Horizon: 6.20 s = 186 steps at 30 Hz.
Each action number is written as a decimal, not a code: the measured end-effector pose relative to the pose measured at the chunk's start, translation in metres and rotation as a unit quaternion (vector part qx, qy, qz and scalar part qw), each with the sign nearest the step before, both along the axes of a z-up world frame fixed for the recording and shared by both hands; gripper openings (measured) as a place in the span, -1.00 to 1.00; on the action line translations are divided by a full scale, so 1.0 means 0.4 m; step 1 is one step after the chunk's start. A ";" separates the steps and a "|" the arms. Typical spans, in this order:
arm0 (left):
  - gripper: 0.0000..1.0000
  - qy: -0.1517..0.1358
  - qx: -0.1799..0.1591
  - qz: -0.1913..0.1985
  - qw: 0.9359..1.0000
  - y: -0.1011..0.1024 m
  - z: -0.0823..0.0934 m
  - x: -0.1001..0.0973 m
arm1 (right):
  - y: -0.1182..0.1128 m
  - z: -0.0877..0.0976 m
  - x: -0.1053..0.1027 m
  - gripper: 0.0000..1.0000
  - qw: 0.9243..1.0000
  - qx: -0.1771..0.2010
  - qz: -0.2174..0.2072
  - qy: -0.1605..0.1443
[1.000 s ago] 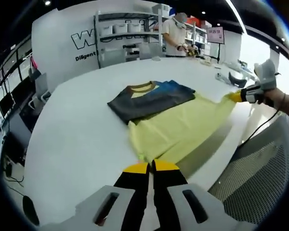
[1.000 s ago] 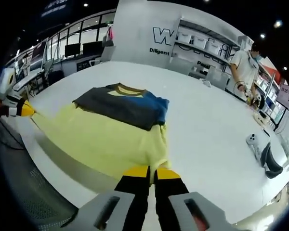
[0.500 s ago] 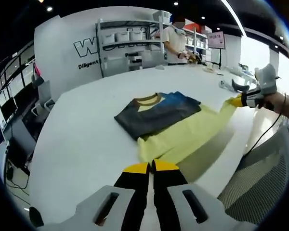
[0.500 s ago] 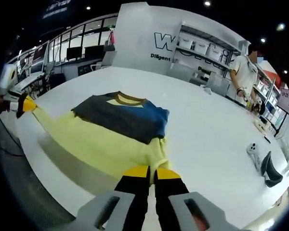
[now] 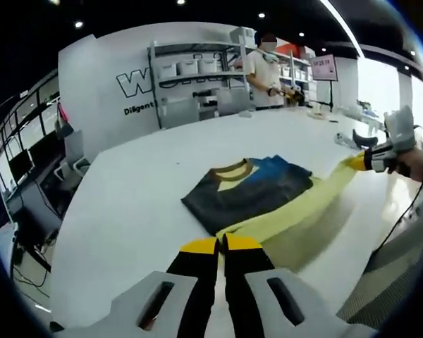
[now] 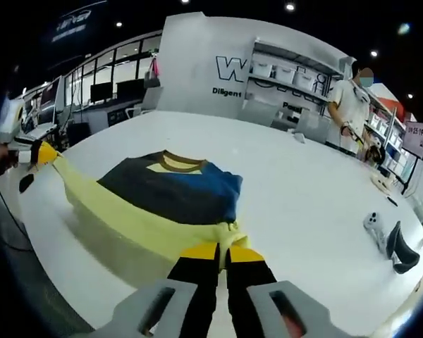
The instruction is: Fold the garment on the visible template until the final outline fits inside the template.
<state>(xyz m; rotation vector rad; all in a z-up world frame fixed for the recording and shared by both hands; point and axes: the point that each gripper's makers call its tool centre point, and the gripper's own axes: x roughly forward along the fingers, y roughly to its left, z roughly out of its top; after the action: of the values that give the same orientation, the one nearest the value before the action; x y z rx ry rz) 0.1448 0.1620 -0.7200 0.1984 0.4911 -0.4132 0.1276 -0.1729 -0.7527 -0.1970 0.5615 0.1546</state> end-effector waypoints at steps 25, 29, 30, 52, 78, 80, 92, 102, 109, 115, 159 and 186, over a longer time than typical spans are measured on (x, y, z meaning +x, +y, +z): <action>-0.96 -0.044 0.040 -0.019 0.998 -0.005 0.002 0.160 | 0.004 0.052 0.162 -1.00 0.995 -0.087 0.040 -0.040; -0.96 -0.045 0.038 -0.019 0.998 -0.003 0.003 0.190 | 0.007 0.051 0.199 -1.00 0.993 -0.095 0.050 -0.044; -0.96 -0.045 0.038 -0.018 0.998 -0.002 0.003 0.194 | 0.007 0.051 0.204 -1.00 0.993 -0.096 0.051 -0.045; -0.96 -0.083 0.053 -0.013 0.995 -0.005 0.018 0.351 | 0.005 0.066 0.354 -1.00 0.991 -0.098 0.053 -0.076; -0.96 -0.028 0.084 -0.011 0.996 0.000 -0.121 0.501 | 0.017 -0.029 0.526 -1.00 0.984 -0.132 0.111 -0.055; -0.96 -0.016 0.094 -0.012 0.995 0.002 -0.143 0.509 | 0.021 -0.046 0.534 -1.00 0.983 -0.133 0.116 -0.047; -0.96 0.022 0.105 -0.007 0.994 0.004 -0.225 0.530 | 0.023 -0.138 0.579 -1.00 0.982 -0.141 0.126 0.005; -0.96 0.044 0.108 -0.006 0.993 0.002 -0.266 0.530 | 0.017 -0.184 0.583 -1.00 0.979 -0.146 0.138 0.034; -0.96 0.050 0.103 -0.010 0.993 0.009 -0.281 0.536 | 0.017 -0.199 0.583 -1.00 0.974 -0.158 0.156 0.042; -0.96 0.051 0.108 -0.017 0.993 0.009 -0.290 0.538 | 0.016 -0.216 0.584 -1.00 0.975 -0.152 0.155 0.051; -0.54 -0.017 0.279 -0.344 0.896 -0.033 -0.262 0.505 | 0.018 -0.208 0.557 -0.55 0.852 -0.272 0.431 0.117; -0.94 -0.006 0.270 -0.354 0.895 -0.048 -0.287 0.509 | 0.007 -0.197 0.616 -1.00 0.933 -0.158 0.309 0.097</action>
<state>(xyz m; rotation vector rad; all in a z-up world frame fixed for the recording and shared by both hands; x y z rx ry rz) 0.3483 0.1428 -0.8349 0.9379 0.5031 -0.9840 0.3740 -0.1702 -0.8315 -0.6775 0.7060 0.7039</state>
